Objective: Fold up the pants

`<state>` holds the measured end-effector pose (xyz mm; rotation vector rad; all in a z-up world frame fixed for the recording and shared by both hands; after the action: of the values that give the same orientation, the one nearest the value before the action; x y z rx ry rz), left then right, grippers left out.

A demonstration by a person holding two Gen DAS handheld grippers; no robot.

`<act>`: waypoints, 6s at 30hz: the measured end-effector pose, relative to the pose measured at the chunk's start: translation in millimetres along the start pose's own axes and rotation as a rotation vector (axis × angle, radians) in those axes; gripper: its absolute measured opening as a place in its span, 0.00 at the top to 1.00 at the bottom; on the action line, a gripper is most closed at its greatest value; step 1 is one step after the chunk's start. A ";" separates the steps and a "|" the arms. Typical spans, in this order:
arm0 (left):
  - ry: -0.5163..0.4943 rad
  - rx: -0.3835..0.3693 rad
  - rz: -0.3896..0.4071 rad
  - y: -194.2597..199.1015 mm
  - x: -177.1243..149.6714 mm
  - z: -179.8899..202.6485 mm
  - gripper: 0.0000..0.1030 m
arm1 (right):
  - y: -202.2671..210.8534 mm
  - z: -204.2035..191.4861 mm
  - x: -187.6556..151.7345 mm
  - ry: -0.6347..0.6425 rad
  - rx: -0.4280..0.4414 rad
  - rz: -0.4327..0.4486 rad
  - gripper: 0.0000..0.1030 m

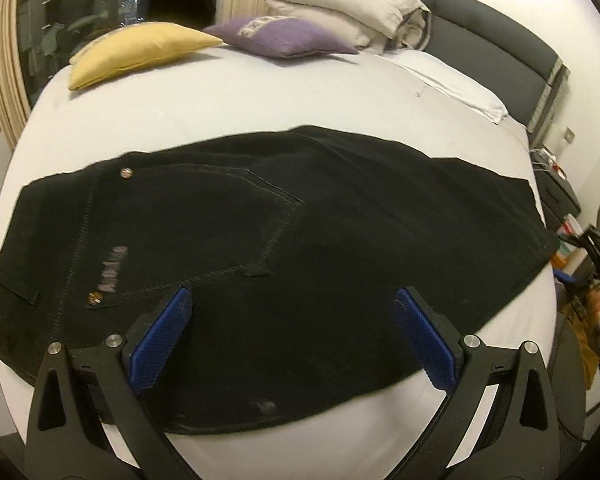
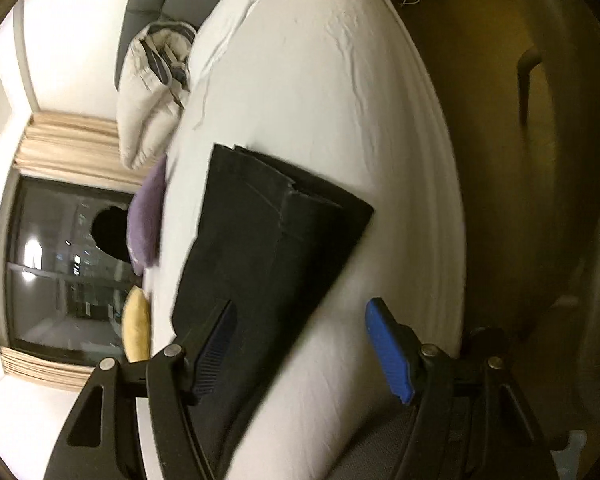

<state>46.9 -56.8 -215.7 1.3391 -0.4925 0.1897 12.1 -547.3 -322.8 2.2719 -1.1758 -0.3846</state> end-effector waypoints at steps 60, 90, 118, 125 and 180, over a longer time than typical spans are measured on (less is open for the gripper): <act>0.111 -0.115 -0.005 -13.2 25.6 -15.0 0.00 | -4.0 0.5 66.6 -0.007 0.054 0.174 0.91; 0.160 -0.347 -0.061 -30.7 71.3 27.8 0.00 | -97.8 -195.1 -116.7 0.993 -0.330 -0.053 0.91; 0.282 -0.715 -0.355 -93.9 123.5 79.6 0.85 | -151.5 -228.3 -264.5 1.487 -0.435 -0.104 0.91; 0.277 -0.619 -0.310 -79.1 127.3 21.5 0.85 | -175.1 -244.4 -288.5 1.527 -0.402 -0.137 0.91; 0.088 -0.397 -0.136 -65.3 14.7 37.2 0.84 | -213.6 -164.3 -54.9 0.592 0.004 -0.552 0.65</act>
<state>77.8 -109.9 -261.3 0.9672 -0.3412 0.0343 200.5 -347.0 -315.2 2.4379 -0.2506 0.1017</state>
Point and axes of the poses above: each gripper's, at about its wrist camera, not at the fingertips, and y roughly against the way its jaws point, z to its right, x to its top, the point moved 9 cm from there along -y, roughly the way its jaws point, and after that the axes turned 14 degrees about -z, right-handed, at the moved point
